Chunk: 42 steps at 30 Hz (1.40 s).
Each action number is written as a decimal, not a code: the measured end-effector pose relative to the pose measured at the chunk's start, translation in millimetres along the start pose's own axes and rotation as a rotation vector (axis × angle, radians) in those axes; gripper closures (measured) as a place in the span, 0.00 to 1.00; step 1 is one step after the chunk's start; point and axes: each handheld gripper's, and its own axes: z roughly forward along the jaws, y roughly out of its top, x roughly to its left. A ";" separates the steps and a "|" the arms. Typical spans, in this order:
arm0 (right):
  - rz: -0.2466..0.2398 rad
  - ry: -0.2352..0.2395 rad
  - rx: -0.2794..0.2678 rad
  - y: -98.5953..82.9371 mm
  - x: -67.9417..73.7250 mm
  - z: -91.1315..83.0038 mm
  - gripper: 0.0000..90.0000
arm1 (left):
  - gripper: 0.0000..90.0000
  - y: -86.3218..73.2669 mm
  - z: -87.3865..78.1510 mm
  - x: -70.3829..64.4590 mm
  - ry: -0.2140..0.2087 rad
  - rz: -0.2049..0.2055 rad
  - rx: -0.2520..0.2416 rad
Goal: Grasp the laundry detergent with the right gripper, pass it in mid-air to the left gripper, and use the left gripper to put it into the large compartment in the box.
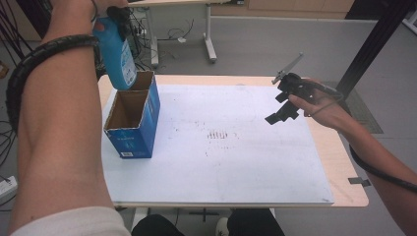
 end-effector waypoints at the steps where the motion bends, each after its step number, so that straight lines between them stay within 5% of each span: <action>1: 0.000 0.000 0.001 0.0 0.1 0.2 0.00 | 0.41 -0.1 1.3 1.0 -0.004 0.000 0.004; 19: -0.014 0.003 0.012 4.6 3.1 -0.9 0.00 | 0.41 -5.1 19.6 9.5 -0.012 -0.023 0.021; 42: -0.025 0.007 0.024 1.6 7.9 6.3 0.00 | 0.41 -18.4 76.3 21.4 -0.013 -0.036 0.053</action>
